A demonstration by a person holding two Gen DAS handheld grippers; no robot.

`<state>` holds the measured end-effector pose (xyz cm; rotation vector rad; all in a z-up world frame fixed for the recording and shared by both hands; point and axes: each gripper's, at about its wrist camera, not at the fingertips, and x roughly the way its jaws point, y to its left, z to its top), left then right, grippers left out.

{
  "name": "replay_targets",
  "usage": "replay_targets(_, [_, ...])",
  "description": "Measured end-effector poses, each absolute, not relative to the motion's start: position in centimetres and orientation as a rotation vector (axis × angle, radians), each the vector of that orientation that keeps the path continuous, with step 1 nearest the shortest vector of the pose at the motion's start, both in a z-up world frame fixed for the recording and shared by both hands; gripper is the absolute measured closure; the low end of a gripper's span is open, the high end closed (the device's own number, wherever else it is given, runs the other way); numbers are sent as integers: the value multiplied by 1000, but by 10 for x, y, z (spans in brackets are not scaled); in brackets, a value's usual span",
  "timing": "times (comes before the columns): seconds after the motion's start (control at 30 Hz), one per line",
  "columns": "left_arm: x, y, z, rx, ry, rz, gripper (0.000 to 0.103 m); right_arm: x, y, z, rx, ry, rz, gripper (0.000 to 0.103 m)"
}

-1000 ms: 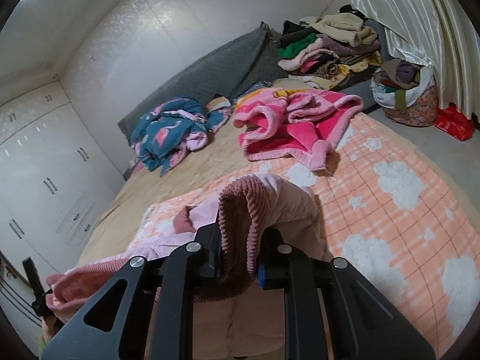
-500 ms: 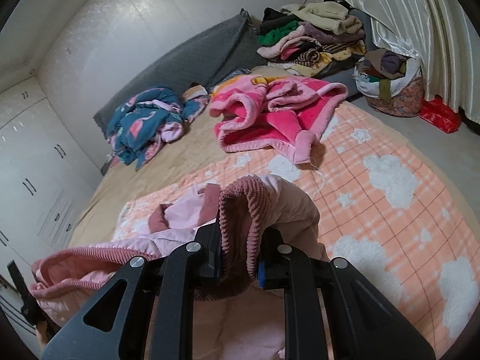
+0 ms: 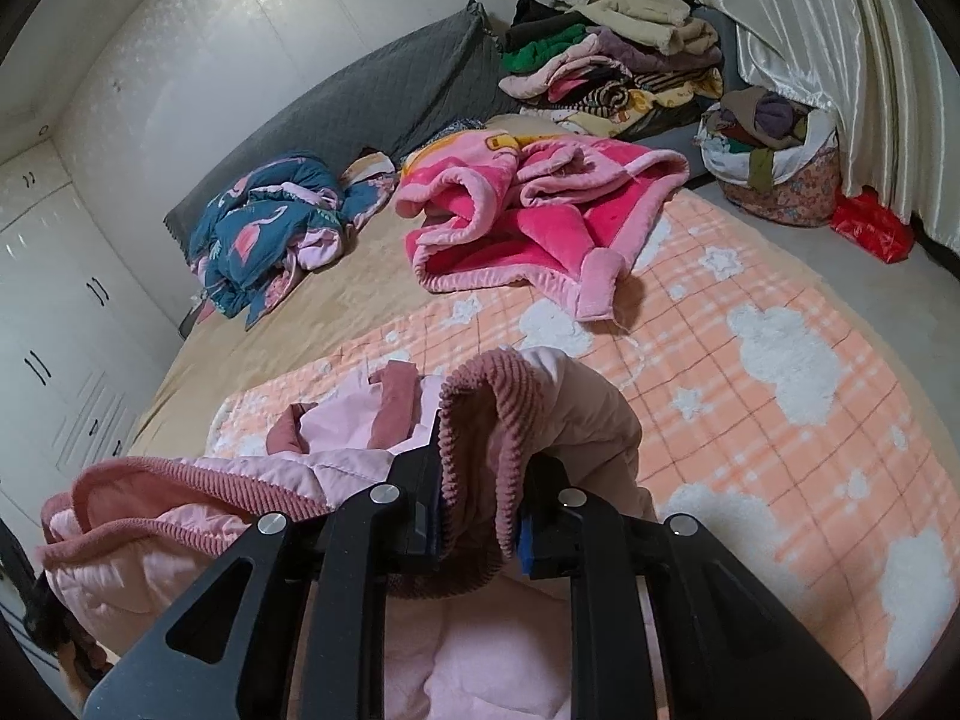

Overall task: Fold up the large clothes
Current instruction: 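Lift the hem with both grippers and fold it over toward the collar, then open both grippers to release the folded hem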

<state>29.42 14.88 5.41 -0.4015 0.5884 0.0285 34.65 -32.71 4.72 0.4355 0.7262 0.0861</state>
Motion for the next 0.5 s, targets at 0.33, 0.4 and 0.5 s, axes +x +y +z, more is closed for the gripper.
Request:
replay_targets(0.33, [299, 154, 54, -409, 601, -24, 57, 376, -333, 36, 539, 803, 98, 72])
replay_targets(0.4, [299, 155, 54, -418, 599, -32, 55, 377, -336, 36, 556, 810, 114, 62])
replay_targets(0.5, [299, 154, 52, -423, 602, -44, 54, 372, -338, 40, 589, 787, 160, 8])
